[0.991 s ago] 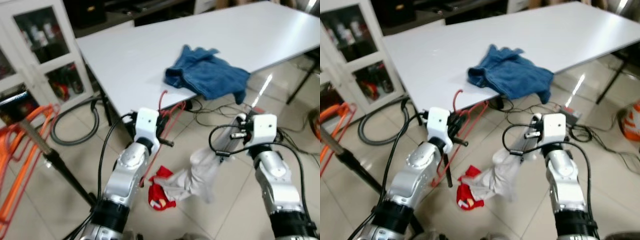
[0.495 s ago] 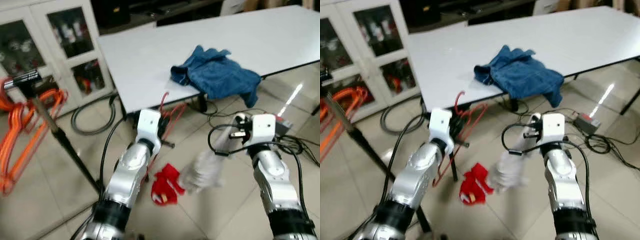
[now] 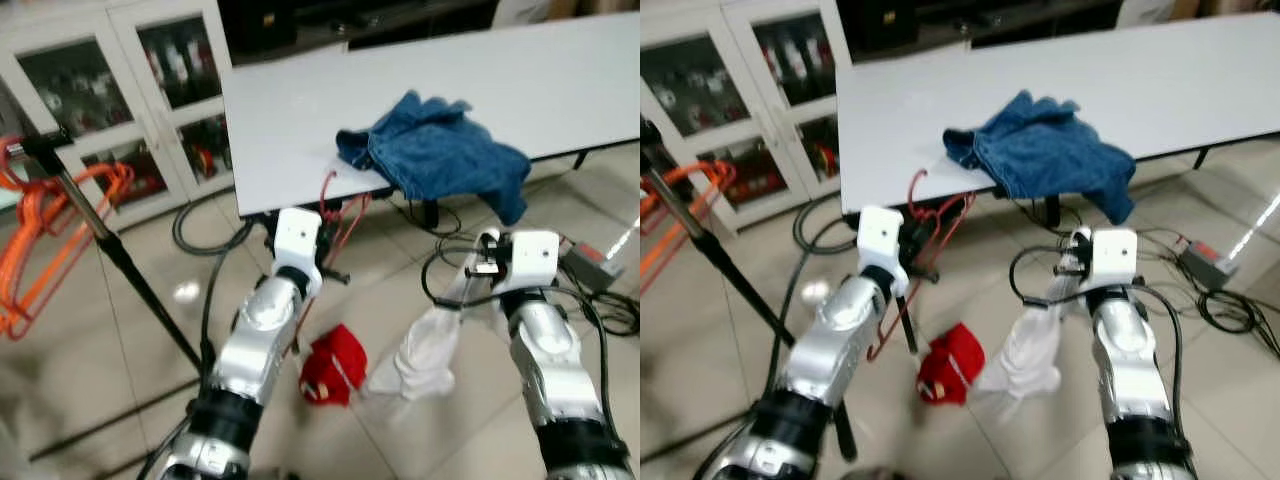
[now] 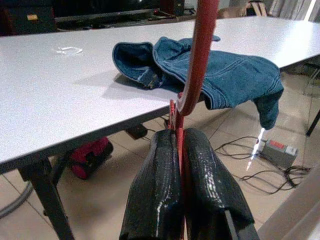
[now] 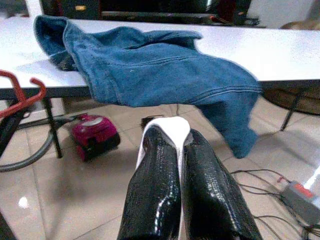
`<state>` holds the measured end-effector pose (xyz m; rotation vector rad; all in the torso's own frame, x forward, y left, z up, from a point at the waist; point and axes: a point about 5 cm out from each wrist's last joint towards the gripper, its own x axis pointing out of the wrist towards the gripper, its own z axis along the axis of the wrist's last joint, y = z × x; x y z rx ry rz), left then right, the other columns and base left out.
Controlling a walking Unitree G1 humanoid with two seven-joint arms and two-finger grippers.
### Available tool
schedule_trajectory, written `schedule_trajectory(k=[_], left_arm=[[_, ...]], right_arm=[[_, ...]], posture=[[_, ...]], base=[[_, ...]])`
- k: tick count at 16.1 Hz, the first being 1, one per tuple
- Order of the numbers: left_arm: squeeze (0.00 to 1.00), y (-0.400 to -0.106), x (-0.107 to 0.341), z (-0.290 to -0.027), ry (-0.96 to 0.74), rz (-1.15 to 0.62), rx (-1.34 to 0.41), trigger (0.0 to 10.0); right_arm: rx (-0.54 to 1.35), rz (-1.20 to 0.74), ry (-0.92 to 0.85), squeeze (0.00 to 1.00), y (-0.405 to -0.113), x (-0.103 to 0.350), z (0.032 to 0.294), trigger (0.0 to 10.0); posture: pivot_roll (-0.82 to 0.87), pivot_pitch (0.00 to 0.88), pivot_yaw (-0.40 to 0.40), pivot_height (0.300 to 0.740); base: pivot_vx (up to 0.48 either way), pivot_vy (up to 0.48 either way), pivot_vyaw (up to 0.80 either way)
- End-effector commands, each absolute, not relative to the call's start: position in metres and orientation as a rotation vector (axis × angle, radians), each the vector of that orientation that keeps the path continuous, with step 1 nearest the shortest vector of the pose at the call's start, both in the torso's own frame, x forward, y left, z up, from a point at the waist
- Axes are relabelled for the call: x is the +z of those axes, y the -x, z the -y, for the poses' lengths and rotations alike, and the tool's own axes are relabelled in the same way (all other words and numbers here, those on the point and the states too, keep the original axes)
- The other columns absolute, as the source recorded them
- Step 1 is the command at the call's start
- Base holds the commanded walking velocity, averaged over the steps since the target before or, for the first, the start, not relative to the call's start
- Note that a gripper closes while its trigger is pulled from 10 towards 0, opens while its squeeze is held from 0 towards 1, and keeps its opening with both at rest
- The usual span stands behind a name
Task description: Hang hanger
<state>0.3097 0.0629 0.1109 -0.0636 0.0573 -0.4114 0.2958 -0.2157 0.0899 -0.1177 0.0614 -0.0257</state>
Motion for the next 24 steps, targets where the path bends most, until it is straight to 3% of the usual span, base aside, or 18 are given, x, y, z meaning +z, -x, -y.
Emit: schedule_trajectory(k=[1,5,11,17,22,23,24], left_arm=[[0.00,-0.310,0.118,-0.067,0.082,-0.033,-0.424,10.0],[0.00,-0.310,0.121,-0.063,0.054,-0.023,-0.458,10.0],[0.00,-0.312,0.150,-0.053,0.043,0.077,-0.528,10.0],[0.00,-0.308,0.153,-0.047,0.074,0.076,-0.549,10.0],[0.00,-0.309,0.162,-0.050,0.081,0.098,-0.543,10.0],[0.00,-0.307,0.164,-0.051,0.077,0.107,-0.537,10.0],[0.00,-0.305,0.165,-0.051,0.070,0.109,-0.538,10.0]], right_arm=[[-0.009,0.001,0.106,0.00,-0.302,0.103,0.208,10.0],[-0.006,-0.001,0.105,0.00,-0.301,0.100,0.207,10.0],[-0.015,0.408,0.240,0.00,-0.329,0.258,0.239,10.0],[-0.085,0.533,0.380,0.00,-0.348,0.371,0.278,10.0],[-0.078,0.462,0.550,0.00,-0.381,0.423,0.262,10.0],[-0.079,0.436,0.720,0.00,-0.389,0.439,0.237,10.0],[-0.082,0.439,0.773,0.00,-0.390,0.446,0.228,10.0]], posture=[[-0.11,0.000,0.065,0.740],[-0.10,0.000,0.070,0.740],[-0.11,0.000,0.071,0.740],[-0.10,0.000,0.048,0.740],[-0.06,0.000,0.012,0.740],[-0.03,0.000,-0.003,0.740],[-0.03,0.000,-0.003,0.740]], base=[[0.442,0.000,0.00],[0.469,0.000,0.00],[0.469,0.000,0.00],[0.466,0.000,0.00],[0.441,0.000,0.00],[0.401,0.262,0.00],[0.394,0.277,0.00]])
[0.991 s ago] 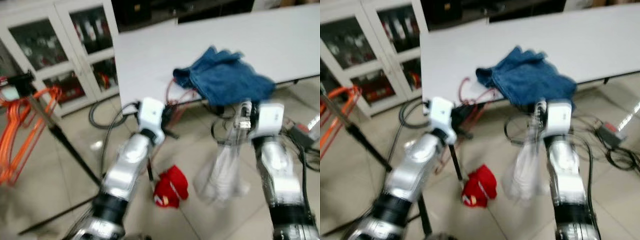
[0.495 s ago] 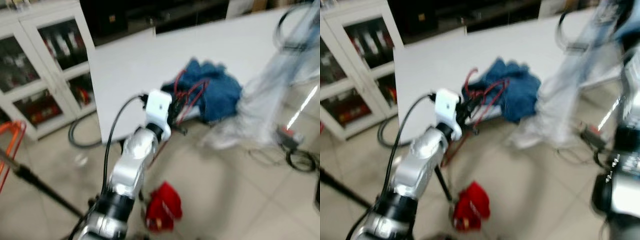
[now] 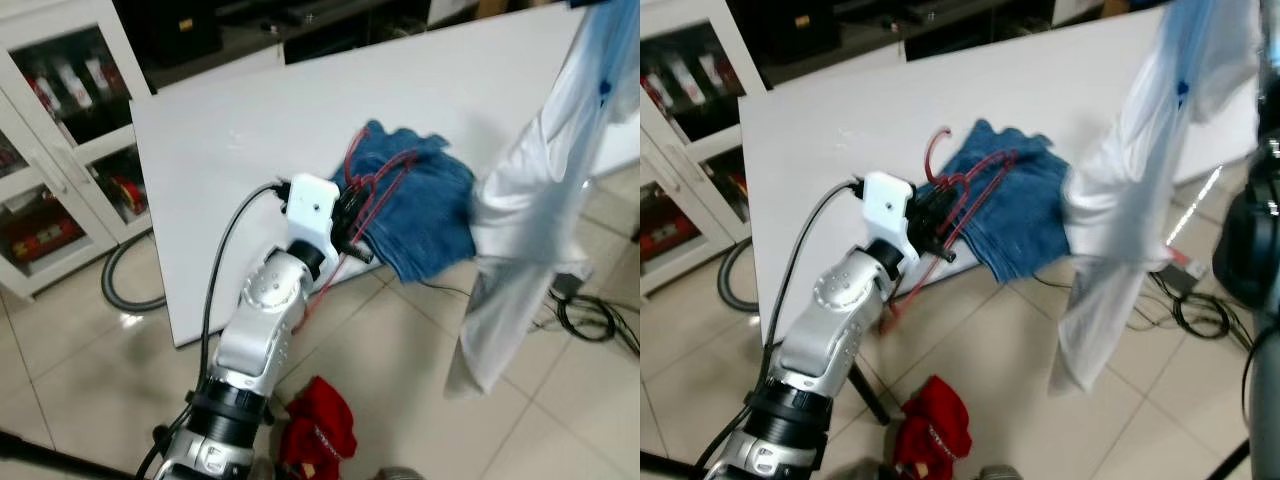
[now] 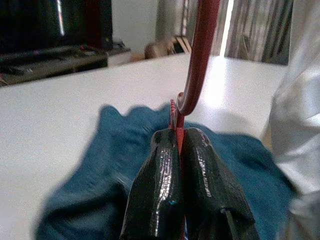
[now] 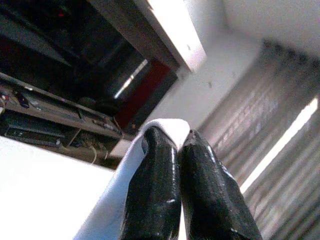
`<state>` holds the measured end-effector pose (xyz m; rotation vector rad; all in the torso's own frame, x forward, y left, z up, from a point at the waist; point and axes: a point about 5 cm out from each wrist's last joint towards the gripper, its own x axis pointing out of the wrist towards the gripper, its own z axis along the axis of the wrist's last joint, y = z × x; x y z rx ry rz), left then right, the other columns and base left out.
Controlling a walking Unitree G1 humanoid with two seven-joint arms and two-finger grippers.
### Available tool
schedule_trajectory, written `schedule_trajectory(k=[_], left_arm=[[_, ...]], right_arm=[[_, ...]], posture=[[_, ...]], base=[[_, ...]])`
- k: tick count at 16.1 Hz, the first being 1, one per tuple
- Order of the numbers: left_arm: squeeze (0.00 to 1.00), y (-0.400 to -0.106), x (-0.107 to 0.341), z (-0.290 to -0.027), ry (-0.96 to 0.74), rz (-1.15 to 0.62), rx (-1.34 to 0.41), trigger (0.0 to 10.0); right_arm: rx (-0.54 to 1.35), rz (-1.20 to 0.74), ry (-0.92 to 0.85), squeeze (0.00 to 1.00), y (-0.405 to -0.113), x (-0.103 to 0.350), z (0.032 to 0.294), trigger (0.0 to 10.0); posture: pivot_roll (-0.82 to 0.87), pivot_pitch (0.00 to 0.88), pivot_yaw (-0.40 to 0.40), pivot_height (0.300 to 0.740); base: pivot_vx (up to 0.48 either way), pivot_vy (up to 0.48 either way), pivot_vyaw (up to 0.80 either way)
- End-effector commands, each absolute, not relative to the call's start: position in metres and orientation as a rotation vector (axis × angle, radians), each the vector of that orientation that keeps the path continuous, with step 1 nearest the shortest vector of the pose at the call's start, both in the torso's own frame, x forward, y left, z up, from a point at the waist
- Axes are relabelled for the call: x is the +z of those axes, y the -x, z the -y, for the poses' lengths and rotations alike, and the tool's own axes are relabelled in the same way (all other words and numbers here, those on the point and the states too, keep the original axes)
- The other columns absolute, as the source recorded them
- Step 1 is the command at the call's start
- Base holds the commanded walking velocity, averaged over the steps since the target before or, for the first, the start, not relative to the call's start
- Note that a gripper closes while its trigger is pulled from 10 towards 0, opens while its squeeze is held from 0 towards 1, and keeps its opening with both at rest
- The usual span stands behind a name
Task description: Hang hanger
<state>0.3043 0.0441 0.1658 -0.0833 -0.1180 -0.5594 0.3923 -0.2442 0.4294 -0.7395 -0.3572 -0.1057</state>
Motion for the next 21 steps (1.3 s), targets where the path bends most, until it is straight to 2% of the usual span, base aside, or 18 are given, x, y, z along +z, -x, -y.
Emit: schedule_trajectory(k=[1,2,3,4,5,8,9,10,11,12,14,16,20,21], left_arm=[[0.00,-0.303,0.165,-0.050,0.064,0.112,-0.543,10.0],[0.00,-0.300,0.166,-0.049,0.064,0.112,-0.544,10.0],[0.00,-0.299,0.166,-0.050,0.064,0.113,-0.533,10.0],[0.00,-0.299,0.165,-0.054,0.057,0.110,-0.487,10.0],[0.00,-0.298,0.165,-0.056,0.052,0.109,-0.468,10.0],[0.00,-0.296,0.165,-0.064,0.040,0.103,-0.414,10.0],[0.00,-0.295,0.167,-0.064,0.029,0.104,-0.412,10.0],[0.00,-0.295,0.168,-0.064,0.022,0.107,-0.417,10.0],[0.00,-0.294,0.171,-0.063,0.012,0.114,-0.425,10.0],[0.00,-0.294,0.172,-0.063,0.006,0.116,-0.430,10.0],[0.00,-0.294,0.174,-0.063,-0.001,0.117,-0.440,10.0],[0.00,-0.293,0.175,-0.064,-0.008,0.115,-0.445,10.0],[0.00,-0.292,0.174,-0.062,-0.016,0.106,-0.460,10.0],[0.00,-0.292,0.174,-0.062,-0.018,0.104,-0.460,10.0]], right_arm=[[-0.092,0.466,0.840,0.00,-0.389,0.457,0.213,10.0],[-0.127,0.566,0.904,0.00,-0.385,0.477,0.192,10.0],[-0.138,0.627,0.913,0.00,-0.381,0.487,0.182,10.0],[-0.135,0.639,0.805,0.00,-0.382,0.490,0.177,10.0],[-0.117,0.611,0.831,0.00,-0.386,0.481,0.175,10.0],[0.015,0.386,1.049,0.00,-0.414,0.401,0.172,10.0],[0.044,0.231,1.028,0.00,-0.422,0.357,0.184,10.0],[0.038,0.143,0.866,0.00,-0.425,0.333,0.194,10.0],[-0.008,0.054,0.576,0.00,-0.425,0.306,0.207,10.0],[-0.041,0.014,0.379,0.00,-0.424,0.290,0.213,10.0],[-0.078,-0.066,0.114,0.00,-0.423,0.262,0.218,10.0],[-0.078,-0.124,0.069,0.00,-0.421,0.242,0.216,10.0],[-0.106,-0.179,-0.158,0.00,-0.418,0.226,0.215,10.0],[-0.120,-0.181,-0.218,0.57,-0.418,0.223,0.215,10.0]], posture=[[-0.01,0.000,-0.013,0.740],[0.02,0.000,-0.036,0.740],[0.03,0.000,-0.047,0.740],[0.06,0.000,-0.064,0.740],[0.06,0.000,-0.064,0.740],[0.08,0.000,-0.072,0.740],[0.08,0.000,-0.067,0.740],[0.07,0.000,-0.062,0.740],[0.07,0.000,-0.057,0.740],[0.07,0.000,-0.049,0.740],[0.07,0.000,-0.040,0.740],[0.07,0.000,-0.031,0.740],[0.07,0.000,-0.033,0.740],[0.07,0.000,-0.033,0.740]], base=[[0.349,0.330,0.00],[0.315,0.360,0.00],[0.315,0.360,0.00],[0.285,0.386,0.00],[0.285,0.386,0.00],[0.000,0.000,0.00],[0.000,0.000,0.00],[0.000,0.000,0.00],[0.000,0.000,0.00],[0.000,0.000,0.00],[0.000,0.000,0.00],[0.000,0.000,0.00],[0.000,0.000,0.00],[0.000,0.000,0.00]])
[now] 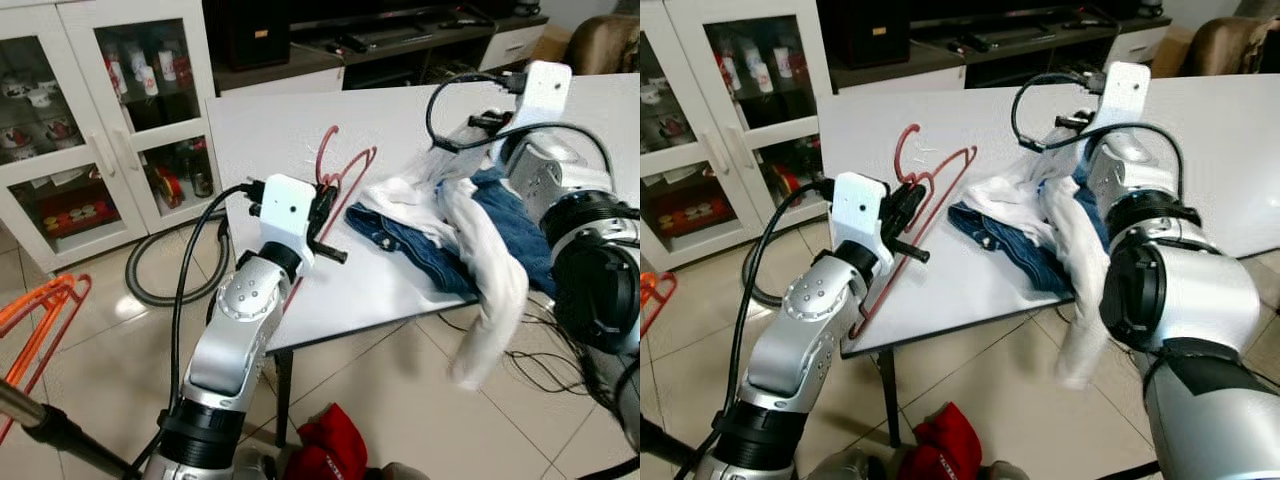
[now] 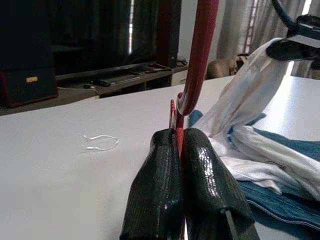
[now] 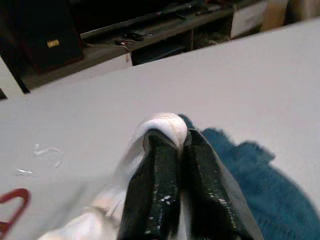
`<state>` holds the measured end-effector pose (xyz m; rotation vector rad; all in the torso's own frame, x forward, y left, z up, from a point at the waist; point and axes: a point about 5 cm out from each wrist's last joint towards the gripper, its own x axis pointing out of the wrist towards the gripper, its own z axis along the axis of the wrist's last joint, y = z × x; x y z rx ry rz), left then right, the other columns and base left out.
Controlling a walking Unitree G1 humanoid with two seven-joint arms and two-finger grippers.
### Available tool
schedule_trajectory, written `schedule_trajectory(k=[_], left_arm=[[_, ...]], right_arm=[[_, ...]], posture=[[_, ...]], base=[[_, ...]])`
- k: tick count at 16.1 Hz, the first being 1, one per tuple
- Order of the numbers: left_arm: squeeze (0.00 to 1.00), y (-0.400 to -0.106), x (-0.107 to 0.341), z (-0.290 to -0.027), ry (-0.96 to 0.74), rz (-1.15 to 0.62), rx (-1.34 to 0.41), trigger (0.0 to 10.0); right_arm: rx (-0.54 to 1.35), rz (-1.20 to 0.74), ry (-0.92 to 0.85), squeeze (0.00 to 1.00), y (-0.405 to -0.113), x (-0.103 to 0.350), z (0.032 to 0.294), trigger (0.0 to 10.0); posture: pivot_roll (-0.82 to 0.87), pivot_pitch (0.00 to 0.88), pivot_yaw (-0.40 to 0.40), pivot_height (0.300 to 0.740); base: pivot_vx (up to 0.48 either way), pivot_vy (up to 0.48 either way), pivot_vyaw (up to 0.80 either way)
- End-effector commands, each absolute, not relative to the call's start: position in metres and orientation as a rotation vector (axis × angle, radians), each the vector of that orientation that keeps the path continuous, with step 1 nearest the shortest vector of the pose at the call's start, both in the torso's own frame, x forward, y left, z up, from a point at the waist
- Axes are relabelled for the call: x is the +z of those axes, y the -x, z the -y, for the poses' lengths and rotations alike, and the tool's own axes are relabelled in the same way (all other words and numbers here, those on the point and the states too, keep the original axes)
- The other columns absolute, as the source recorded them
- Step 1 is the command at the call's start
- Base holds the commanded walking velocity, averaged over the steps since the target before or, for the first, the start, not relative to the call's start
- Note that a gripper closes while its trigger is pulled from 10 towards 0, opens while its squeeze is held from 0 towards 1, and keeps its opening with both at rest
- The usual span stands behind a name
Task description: Hang hanger
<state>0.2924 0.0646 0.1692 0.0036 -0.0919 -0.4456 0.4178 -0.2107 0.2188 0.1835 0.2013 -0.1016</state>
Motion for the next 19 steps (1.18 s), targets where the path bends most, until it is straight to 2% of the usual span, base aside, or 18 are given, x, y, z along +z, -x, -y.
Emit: schedule_trajectory(k=[1,4,10,15,16,17,18,19], left_arm=[[0.00,-0.292,0.173,-0.062,-0.020,0.103,-0.461,10.0],[0.00,-0.292,0.170,-0.062,-0.040,0.094,-0.454,10.0],[0.00,-0.293,0.160,-0.058,-0.057,0.060,-0.457,10.0],[0.00,-0.294,0.158,-0.060,-0.068,0.052,-0.455,10.0],[0.00,-0.294,0.158,-0.060,-0.072,0.052,-0.454,10.0],[0.00,-0.293,0.155,-0.061,-0.087,0.049,-0.447,10.0],[0.00,-0.292,0.154,-0.063,-0.101,0.045,-0.438,10.0],[0.00,-0.290,0.153,-0.065,-0.105,0.042,-0.432,10.0]], right_arm=[[-0.125,-0.180,-0.240,1.00,-0.418,0.222,0.215,10.0],[-0.150,-0.162,-0.390,1.00,-0.417,0.218,0.216,10.0],[-0.155,-0.109,-0.560,1.00,-0.416,0.219,0.220,10.0],[-0.219,-0.089,-0.559,1.00,-0.410,0.213,0.241,10.0],[-0.227,-0.065,-0.488,1.00,-0.409,0.216,0.245,10.0],[-0.231,0.070,-0.134,0.00,-0.409,0.235,0.250,10.0],[-0.219,0.150,0.063,0.00,-0.407,0.244,0.248,10.0],[-0.229,0.210,0.159,0.00,-0.402,0.242,0.250,10.0]], posture=[[0.07,0.000,-0.035,0.740],[0.07,0.000,-0.035,0.740],[0.04,0.000,-0.019,0.740],[0.03,0.000,-0.013,0.740],[0.03,0.000,-0.012,0.740],[0.03,0.000,-0.016,0.740],[0.02,0.000,-0.017,0.740],[0.02,0.000,-0.019,0.740]], base=[[0.000,0.000,0.00],[0.000,0.000,0.00],[0.000,0.000,0.00],[0.000,0.000,0.00],[0.000,0.000,0.00],[0.000,0.000,0.00],[0.000,0.000,0.00],[0.000,0.000,0.00]])
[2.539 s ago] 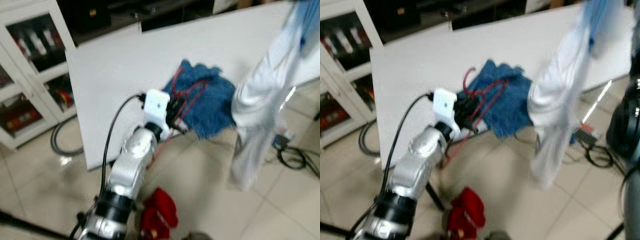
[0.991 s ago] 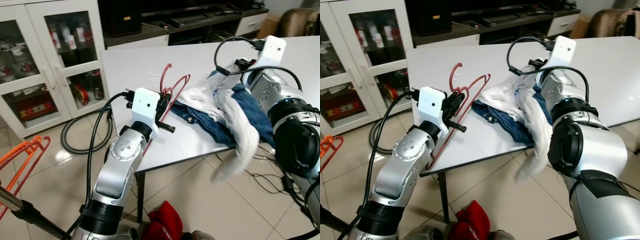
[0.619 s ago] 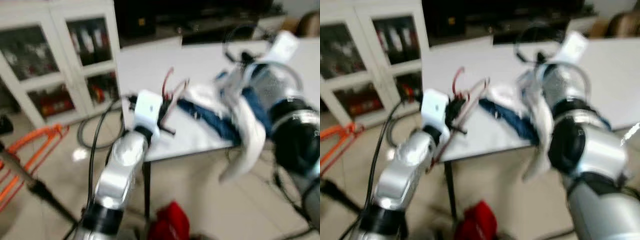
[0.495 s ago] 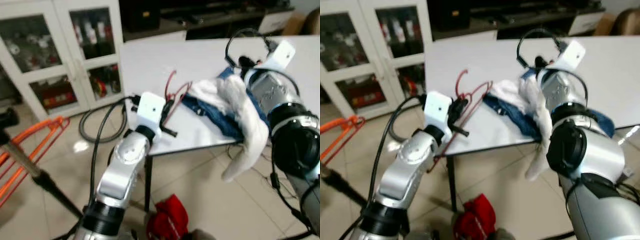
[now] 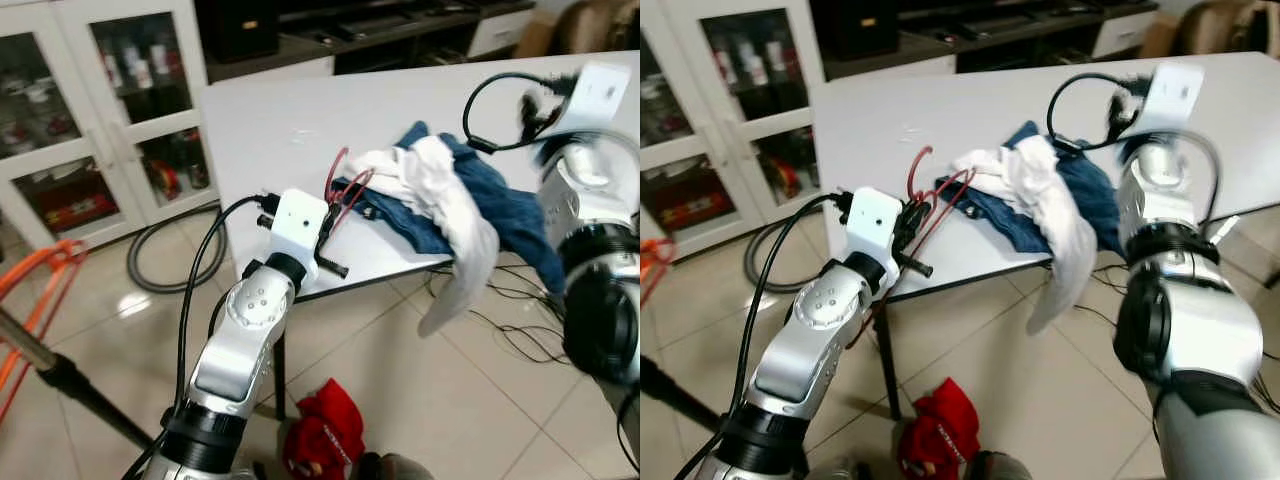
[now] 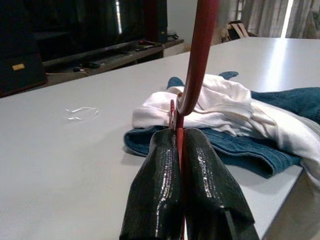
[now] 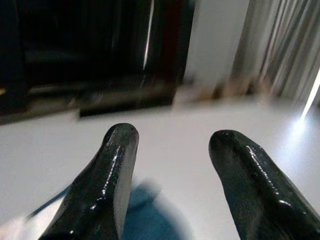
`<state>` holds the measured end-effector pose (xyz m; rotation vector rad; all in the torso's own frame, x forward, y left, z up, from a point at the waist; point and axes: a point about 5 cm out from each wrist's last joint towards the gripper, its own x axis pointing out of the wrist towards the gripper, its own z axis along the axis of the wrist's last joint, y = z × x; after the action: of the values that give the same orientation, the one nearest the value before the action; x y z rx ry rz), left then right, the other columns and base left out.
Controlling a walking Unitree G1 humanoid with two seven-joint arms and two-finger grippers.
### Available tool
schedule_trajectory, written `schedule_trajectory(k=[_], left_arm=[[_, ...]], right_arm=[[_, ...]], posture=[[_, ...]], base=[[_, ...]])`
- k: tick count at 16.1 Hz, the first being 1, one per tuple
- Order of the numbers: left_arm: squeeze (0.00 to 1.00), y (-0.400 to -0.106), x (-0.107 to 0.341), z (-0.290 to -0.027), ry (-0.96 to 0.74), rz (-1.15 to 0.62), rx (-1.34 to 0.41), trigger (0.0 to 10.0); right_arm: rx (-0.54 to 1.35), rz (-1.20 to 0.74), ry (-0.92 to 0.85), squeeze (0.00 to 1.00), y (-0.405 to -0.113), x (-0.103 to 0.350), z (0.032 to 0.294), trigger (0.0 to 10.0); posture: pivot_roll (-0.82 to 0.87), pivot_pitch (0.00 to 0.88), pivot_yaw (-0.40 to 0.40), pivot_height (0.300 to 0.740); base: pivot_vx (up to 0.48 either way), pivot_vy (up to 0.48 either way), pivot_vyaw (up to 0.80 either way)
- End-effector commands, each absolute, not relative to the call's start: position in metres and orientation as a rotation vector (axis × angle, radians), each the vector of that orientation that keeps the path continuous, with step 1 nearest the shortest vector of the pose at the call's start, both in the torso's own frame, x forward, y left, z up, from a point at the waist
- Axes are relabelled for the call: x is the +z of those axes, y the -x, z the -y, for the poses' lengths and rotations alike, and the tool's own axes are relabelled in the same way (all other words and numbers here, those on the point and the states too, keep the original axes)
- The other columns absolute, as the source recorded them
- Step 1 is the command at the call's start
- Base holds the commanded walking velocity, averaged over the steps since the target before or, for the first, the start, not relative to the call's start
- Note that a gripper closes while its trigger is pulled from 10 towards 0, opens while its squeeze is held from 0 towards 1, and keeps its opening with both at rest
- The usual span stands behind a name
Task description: Hang hanger
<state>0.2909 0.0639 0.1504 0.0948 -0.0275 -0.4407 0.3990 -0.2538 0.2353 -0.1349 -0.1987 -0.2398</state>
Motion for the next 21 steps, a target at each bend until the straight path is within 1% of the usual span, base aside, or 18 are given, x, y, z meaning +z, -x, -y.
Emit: schedule_trajectory(k=[1,2,3,4,5,6,7,8,9,10,11,13,14,17,18,21], left_arm=[[0.00,-0.288,0.154,-0.068,-0.097,0.055,-0.419,10.0],[0.00,-0.283,0.162,-0.073,-0.053,0.096,-0.385,10.0],[0.00,-0.279,0.161,-0.073,-0.058,0.100,-0.366,10.0],[0.00,-0.277,0.157,-0.076,-0.049,0.088,-0.346,10.0],[0.00,-0.275,0.153,-0.081,-0.038,0.069,-0.329,10.0],[0.00,-0.268,0.141,-0.093,-0.040,0.037,-0.294,10.0],[0.00,-0.262,0.135,-0.100,-0.036,0.019,-0.276,10.0],[0.00,-0.250,0.128,-0.109,-0.047,0.003,-0.283,10.0],[0.00,-0.244,0.129,-0.110,-0.065,0.011,-0.310,10.0],[0.00,-0.244,0.131,-0.109,-0.077,0.022,-0.341,10.0],[0.00,-0.248,0.130,-0.105,-0.099,0.020,-0.362,10.0],[0.00,-0.253,0.122,-0.096,-0.102,-0.013,-0.377,10.0],[0.00,-0.255,0.117,-0.094,-0.083,-0.048,-0.382,10.0],[0.00,-0.261,0.118,-0.093,-0.069,-0.042,-0.385,10.0],[0.00,-0.264,0.118,-0.092,-0.068,-0.038,-0.382,10.0],[0.00,-0.268,0.117,-0.091,-0.025,-0.040,-0.381,10.0]], right_arm=[[-0.256,0.278,0.210,0.00,-0.390,0.234,0.256,10.0],[-0.298,0.313,0.218,0.00,-0.364,0.215,0.263,10.0],[-0.286,0.309,0.207,0.00,-0.341,0.198,0.261,10.0],[-0.250,0.314,0.249,0.00,-0.324,0.185,0.256,10.0],[-0.229,0.287,0.242,0.00,-0.315,0.172,0.254,10.0],[-0.212,0.219,0.200,0.00,-0.293,0.147,0.250,10.0],[-0.187,0.201,0.192,0.00,-0.277,0.136,0.246,10.0],[-0.151,0.170,0.185,0.00,-0.247,0.123,0.238,10.0],[-0.137,0.140,0.175,0.00,-0.228,0.118,0.233,10.0],[-0.126,0.126,0.183,0.00,-0.220,0.114,0.229,10.0],[-0.094,0.112,0.201,0.00,-0.221,0.104,0.225,10.0],[-0.156,0.024,0.098,0.00,-0.239,0.086,0.226,10.0],[-0.151,0.023,0.070,0.00,-0.249,0.091,0.219,10.0],[-0.073,-0.013,0.090,0.00,-0.257,0.087,0.204,10.0],[-0.042,-0.032,0.126,0.00,-0.260,0.082,0.200,10.0],[-0.029,-0.058,0.120,0.00,-0.267,0.077,0.194,10.0]], posture=[[0.01,0.000,-0.015,0.740],[0.00,0.000,-0.005,0.740],[-0.02,0.000,0.000,0.740],[-0.02,0.000,0.006,0.740],[-0.04,0.000,0.012,0.740],[-0.05,0.000,0.019,0.740],[-0.06,0.000,0.021,0.740],[-0.05,0.000,0.023,0.740],[-0.05,0.000,0.021,0.740],[-0.05,0.000,0.021,0.740],[-0.04,0.000,0.024,0.740],[-0.04,0.000,0.033,0.740],[-0.04,0.000,0.033,0.740],[-0.04,0.000,0.032,0.740],[-0.04,0.000,0.031,0.740],[-0.04,0.000,0.036,0.740]], base=[[0.000,0.000,0.00],[0.000,0.000,0.00],[0.000,0.000,0.00],[0.000,0.000,0.00],[0.000,0.000,0.00],[0.000,0.000,0.00],[0.000,0.000,0.00],[0.000,0.000,0.00],[0.000,0.000,0.00],[0.000,0.000,0.00],[0.000,0.000,0.00],[0.000,0.000,0.00],[0.000,0.000,0.00],[0.000,0.000,0.00],[0.000,0.000,0.00],[0.000,0.000,0.00]])
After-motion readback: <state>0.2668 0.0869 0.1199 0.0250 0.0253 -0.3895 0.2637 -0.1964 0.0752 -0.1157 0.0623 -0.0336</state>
